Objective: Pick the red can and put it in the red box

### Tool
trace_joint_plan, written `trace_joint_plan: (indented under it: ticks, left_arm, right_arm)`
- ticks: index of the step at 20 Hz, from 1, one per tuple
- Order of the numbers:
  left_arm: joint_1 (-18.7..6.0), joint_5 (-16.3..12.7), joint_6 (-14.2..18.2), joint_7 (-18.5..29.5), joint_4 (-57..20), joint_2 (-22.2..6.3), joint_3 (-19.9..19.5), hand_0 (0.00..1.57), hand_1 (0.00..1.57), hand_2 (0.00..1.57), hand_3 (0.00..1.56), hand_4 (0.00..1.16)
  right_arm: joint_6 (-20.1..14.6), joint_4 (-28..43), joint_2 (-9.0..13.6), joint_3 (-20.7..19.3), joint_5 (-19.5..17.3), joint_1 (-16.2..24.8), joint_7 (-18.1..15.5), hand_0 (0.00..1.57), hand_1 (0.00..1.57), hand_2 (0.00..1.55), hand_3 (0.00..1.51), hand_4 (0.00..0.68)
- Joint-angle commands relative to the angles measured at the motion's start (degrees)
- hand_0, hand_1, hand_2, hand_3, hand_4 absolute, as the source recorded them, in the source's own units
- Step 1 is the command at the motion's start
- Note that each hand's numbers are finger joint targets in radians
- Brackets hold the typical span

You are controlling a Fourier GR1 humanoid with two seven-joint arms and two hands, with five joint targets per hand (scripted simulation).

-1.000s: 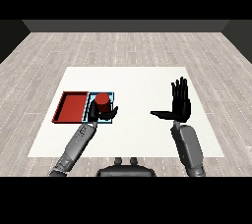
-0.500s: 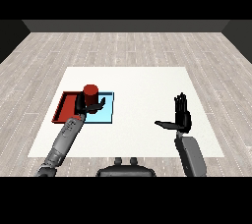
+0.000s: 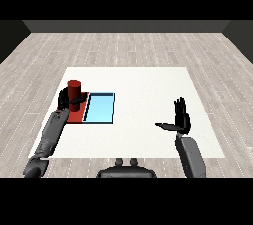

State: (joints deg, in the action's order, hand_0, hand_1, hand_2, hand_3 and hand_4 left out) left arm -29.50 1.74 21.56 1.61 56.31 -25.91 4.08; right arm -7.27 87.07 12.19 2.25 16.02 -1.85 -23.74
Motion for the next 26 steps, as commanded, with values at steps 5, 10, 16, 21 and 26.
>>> trace_joint_plan:
  ticks: [5, 10, 16, 21, 26]
  left_arm:
    - [-1.49, 0.59, -0.01, 11.61, -27.13, 0.12, -6.26, 1.57, 1.57, 1.57, 1.49, 1.06]
    - [-9.09, 5.14, 4.99, 4.71, -40.52, -0.27, -5.5, 1.01, 1.01, 1.06, 1.21, 0.94]
    - [-13.62, 5.9, 4.06, 1.52, -49.38, 0.65, -6.11, 0.8, 0.8, 0.75, 0.0, 0.71]
    - [-12.71, 7.52, -4.33, 5.52, -51.49, -0.75, -4.65, 0.23, 0.23, 0.45, 0.0, 0.69]
    - [-14.5, 11.61, -4.03, 0.56, -54.68, -1.71, -1.28, 0.0, 0.0, 0.0, 0.0, 0.0]
  right_arm:
    - [2.35, -3.88, -0.22, -0.77, -0.99, -0.59, -5.09, 0.0, 0.0, 0.0, 0.0, 0.0]
    - [0.79, -1.37, -0.52, -0.77, -2.52, 0.28, -6.52, 0.0, 0.0, 0.0, 0.0, 0.0]
    - [0.97, 0.69, -0.73, -1.35, -2.31, 0.79, -7.94, 0.0, 0.0, 0.0, 0.0, 0.0]
    - [1.96, -1.1, -0.67, -1.6, -2.01, -0.93, -7.86, 0.0, 0.0, 0.0, 0.0, 0.0]
    - [2.32, 2.75, -0.16, -1.58, -1.16, -1.92, -4.8, 0.0, 0.0, 0.0, 0.0, 0.0]
